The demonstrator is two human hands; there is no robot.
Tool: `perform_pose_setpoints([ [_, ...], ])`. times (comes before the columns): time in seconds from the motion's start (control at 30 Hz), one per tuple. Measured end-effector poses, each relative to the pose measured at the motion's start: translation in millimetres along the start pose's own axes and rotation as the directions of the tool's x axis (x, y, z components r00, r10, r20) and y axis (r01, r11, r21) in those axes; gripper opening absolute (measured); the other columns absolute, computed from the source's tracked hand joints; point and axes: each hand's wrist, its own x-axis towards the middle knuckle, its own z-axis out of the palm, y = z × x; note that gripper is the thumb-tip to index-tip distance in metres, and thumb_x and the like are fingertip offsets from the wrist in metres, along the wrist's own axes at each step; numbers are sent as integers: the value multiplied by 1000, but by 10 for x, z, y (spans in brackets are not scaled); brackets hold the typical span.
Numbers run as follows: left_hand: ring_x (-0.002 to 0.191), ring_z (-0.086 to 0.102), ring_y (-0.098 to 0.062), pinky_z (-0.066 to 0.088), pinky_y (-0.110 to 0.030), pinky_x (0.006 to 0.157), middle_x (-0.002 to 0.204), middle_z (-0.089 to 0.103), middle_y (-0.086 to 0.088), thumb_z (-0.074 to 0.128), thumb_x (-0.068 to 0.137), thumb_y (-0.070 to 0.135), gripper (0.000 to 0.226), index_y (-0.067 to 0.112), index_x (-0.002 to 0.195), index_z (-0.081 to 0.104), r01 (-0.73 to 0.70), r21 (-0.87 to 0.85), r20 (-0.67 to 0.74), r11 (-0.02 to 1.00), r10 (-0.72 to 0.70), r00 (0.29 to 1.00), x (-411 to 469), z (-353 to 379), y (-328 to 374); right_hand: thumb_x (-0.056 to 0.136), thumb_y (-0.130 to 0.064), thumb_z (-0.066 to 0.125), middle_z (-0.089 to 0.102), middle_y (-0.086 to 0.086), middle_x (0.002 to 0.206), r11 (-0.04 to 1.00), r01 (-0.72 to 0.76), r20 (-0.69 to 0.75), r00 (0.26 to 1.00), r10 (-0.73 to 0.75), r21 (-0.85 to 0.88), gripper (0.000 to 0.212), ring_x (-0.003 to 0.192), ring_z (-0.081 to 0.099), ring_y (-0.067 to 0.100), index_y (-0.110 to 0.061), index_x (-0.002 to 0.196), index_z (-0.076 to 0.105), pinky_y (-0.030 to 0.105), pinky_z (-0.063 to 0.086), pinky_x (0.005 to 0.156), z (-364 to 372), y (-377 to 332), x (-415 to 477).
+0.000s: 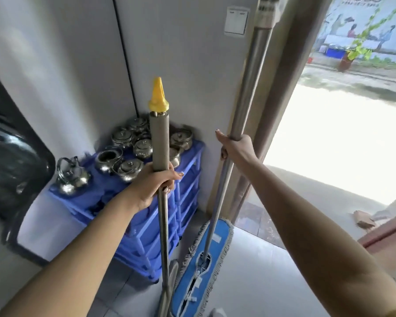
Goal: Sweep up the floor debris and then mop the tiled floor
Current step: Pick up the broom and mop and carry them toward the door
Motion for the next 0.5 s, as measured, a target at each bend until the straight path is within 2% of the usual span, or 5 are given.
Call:
perform_pose_setpoints([
  [0.13,43,34,-16,32,-29,54,41,35,-1,66,64,6,26,16,50,46,35,7,-56,999,-34,998,415,72,-3,84,-29,68,46,0,37,1000,-20,134,991,19,6,40,31,44,10,-8,55,50,12,38,39,162,-9,524],
  [0.23,40,36,-12,34,-25,52,40,36,3,65,65,8,30,20,45,47,45,20,-53,999,-44,998,731,156,-16,84,-25,69,43,-4,34,999,-40,205,978,35,22,40,30,40,10,-11,52,48,16,37,38,319,65,836],
  [0.37,39,36,-9,38,-19,46,39,37,6,65,66,7,32,22,43,47,39,1,-70,999,-39,997,1018,181,-77,84,-24,69,43,-1,42,996,-90,251,965,80,28,39,35,40,11,-11,54,47,16,38,39,472,274,1134],
  [0.43,39,36,-9,36,-18,45,39,37,7,65,66,7,34,22,42,47,37,-9,-107,999,-38,994,1098,177,-147,85,-24,68,44,2,48,990,-140,271,953,133,6,33,40,41,11,-10,61,52,16,39,41,518,461,1220],
  [0.5,39,36,-8,35,-18,45,38,38,8,65,66,6,34,22,41,48,34,-19,-146,999,-36,989,1176,182,-198,86,-23,68,45,0,52,982,-191,272,944,185,-5,28,42,44,9,-12,64,55,12,38,41,551,637,1271],
])
